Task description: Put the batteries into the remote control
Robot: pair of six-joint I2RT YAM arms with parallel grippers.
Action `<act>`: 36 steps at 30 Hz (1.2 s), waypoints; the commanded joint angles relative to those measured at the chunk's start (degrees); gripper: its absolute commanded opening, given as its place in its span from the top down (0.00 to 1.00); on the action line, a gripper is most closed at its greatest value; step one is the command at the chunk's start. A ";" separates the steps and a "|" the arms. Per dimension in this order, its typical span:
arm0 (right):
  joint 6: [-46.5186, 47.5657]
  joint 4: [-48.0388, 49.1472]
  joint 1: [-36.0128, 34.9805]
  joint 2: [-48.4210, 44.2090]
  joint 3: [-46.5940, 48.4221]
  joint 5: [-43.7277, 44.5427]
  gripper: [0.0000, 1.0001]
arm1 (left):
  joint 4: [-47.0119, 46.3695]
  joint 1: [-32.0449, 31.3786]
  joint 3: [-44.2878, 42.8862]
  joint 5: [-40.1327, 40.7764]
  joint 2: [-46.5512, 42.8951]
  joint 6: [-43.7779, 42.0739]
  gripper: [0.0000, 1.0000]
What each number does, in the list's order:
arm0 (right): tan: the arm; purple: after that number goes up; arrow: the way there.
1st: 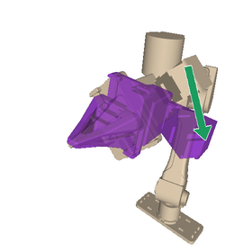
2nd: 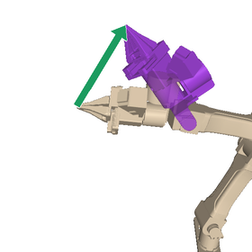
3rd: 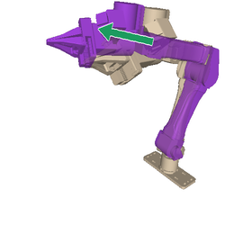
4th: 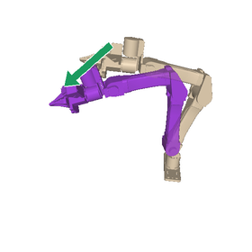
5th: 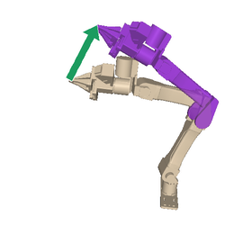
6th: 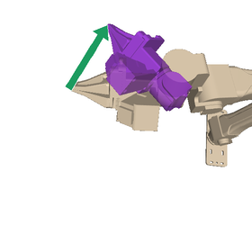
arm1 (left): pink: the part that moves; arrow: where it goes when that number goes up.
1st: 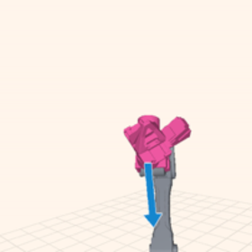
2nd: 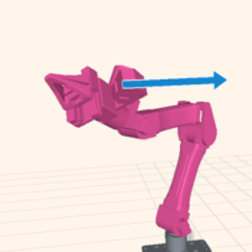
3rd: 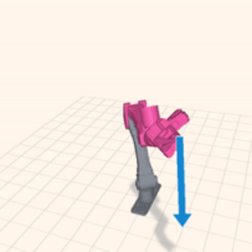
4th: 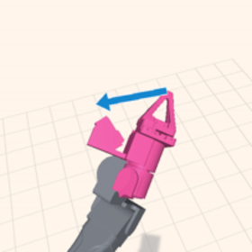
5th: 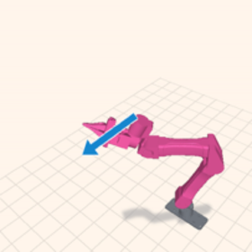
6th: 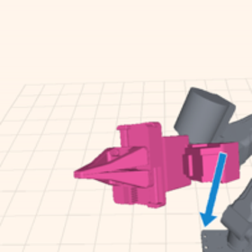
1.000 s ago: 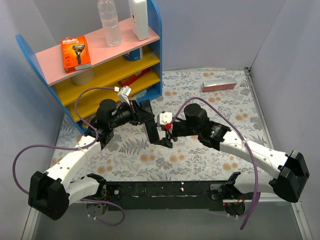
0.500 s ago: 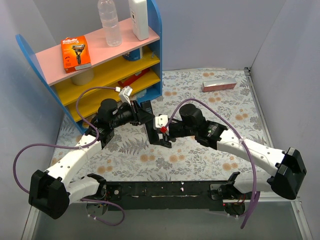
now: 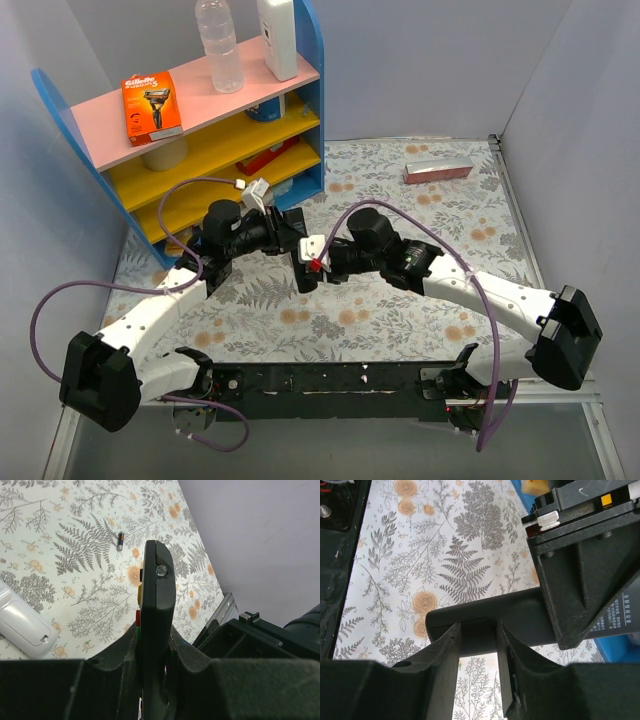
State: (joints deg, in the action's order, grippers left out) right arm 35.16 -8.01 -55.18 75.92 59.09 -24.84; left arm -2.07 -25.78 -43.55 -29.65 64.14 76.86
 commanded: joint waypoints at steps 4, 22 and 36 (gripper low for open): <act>-0.70 -4.83 -1.16 2.74 -8.19 -1.17 0.68 | -10.59 -0.41 1.89 1.61 -1.30 1.28 1.00; -7.82 3.88 -1.16 0.91 -13.39 2.32 0.60 | -15.87 -3.14 8.30 7.15 5.30 -7.86 1.00; -3.08 7.48 -1.16 -6.05 -10.49 6.30 0.29 | -8.83 -4.36 5.14 3.81 4.33 -6.90 1.00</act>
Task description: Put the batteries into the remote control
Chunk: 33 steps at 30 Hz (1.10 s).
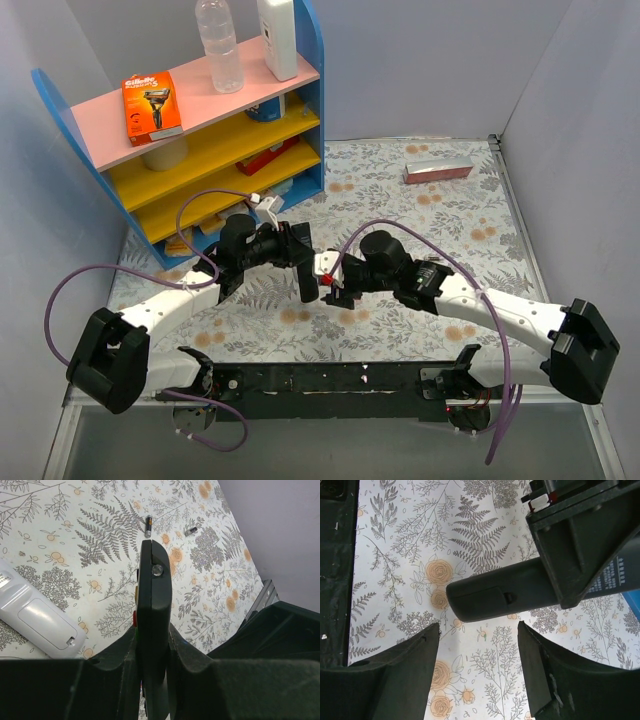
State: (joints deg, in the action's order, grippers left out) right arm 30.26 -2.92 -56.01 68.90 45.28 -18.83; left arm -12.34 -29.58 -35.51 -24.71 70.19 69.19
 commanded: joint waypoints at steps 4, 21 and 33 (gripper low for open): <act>2.26 4.41 -0.33 2.20 4.29 -0.59 0.27 | 2.23 -1.00 -3.86 -1.22 -2.25 1.39 1.00; 3.40 0.37 -0.33 6.86 5.96 -4.63 0.36 | 3.20 -1.79 -5.62 -1.31 -2.96 2.70 1.00; 4.28 -1.83 -0.33 10.11 5.70 -6.13 0.43 | 2.14 -1.88 -6.15 -1.66 -2.25 4.11 1.00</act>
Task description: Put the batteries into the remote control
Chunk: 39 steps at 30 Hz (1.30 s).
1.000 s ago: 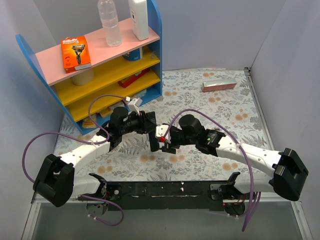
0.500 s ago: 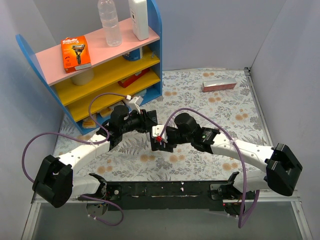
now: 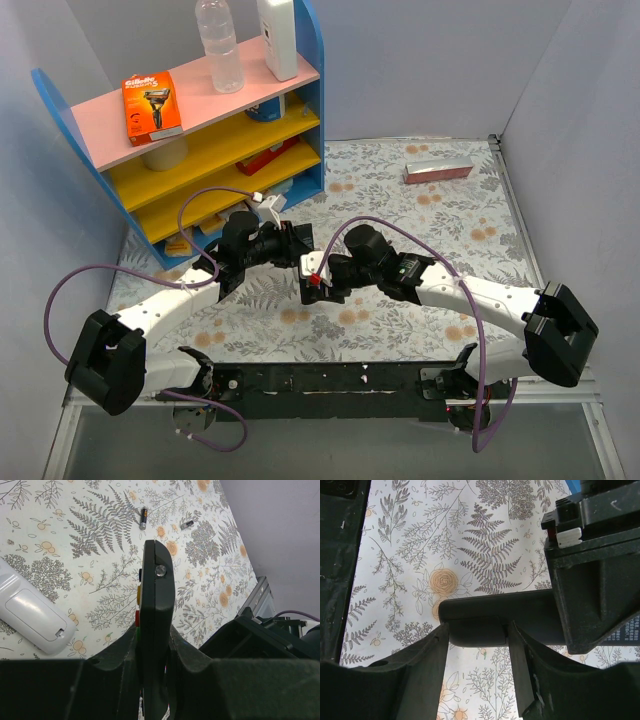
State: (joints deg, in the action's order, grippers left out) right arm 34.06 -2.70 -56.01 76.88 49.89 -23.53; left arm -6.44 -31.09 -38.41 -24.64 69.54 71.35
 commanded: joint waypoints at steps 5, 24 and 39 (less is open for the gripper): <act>0.65 -2.75 -0.33 4.85 0.21 -1.61 0.50 | -4.64 -0.37 -2.20 -1.02 -1.69 0.90 1.00; -3.83 0.41 -0.33 9.25 -1.55 -8.99 0.74 | -13.43 -0.29 5.80 2.67 -2.39 -2.36 1.00; -4.62 -0.64 -0.51 8.37 -1.81 -10.05 0.74 | -11.67 -0.46 6.77 7.76 -2.39 -3.68 1.00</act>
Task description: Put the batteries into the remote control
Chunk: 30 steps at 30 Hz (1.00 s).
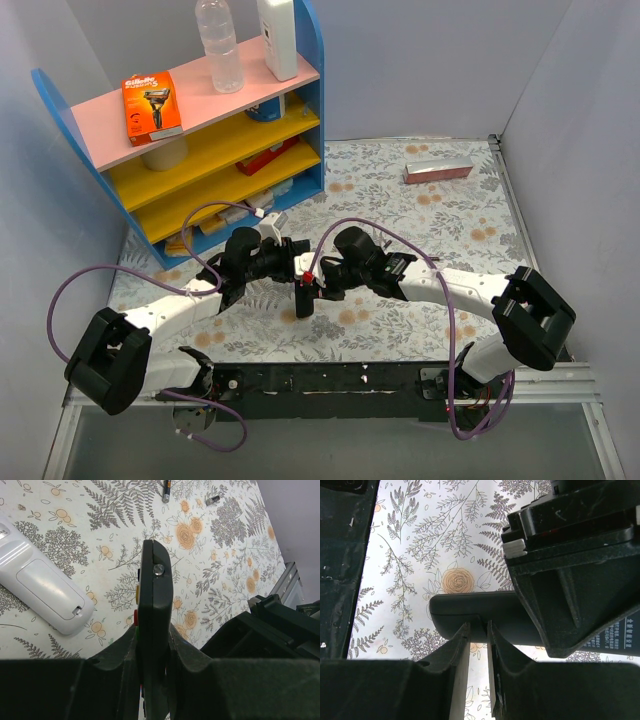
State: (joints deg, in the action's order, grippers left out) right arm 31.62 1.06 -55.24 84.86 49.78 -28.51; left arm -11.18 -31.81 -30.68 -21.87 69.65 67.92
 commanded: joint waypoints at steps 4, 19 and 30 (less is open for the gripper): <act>-2.35 -4.40 -1.27 -0.04 -1.70 -4.89 0.74 | -6.31 0.26 -1.05 6.84 -2.15 -0.59 1.00; -5.07 -0.98 -0.92 1.97 -3.20 3.90 0.73 | -6.31 0.26 -2.28 7.11 1.10 -0.33 1.00; -9.90 4.21 1.54 3.03 -4.78 8.82 0.73 | -4.73 0.26 -3.16 9.39 4.17 -2.17 0.99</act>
State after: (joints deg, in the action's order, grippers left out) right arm 25.23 5.37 -54.00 87.13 46.11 -20.40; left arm -11.60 -32.01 -30.68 -15.16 73.78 66.74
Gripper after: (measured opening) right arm 0.273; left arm 0.189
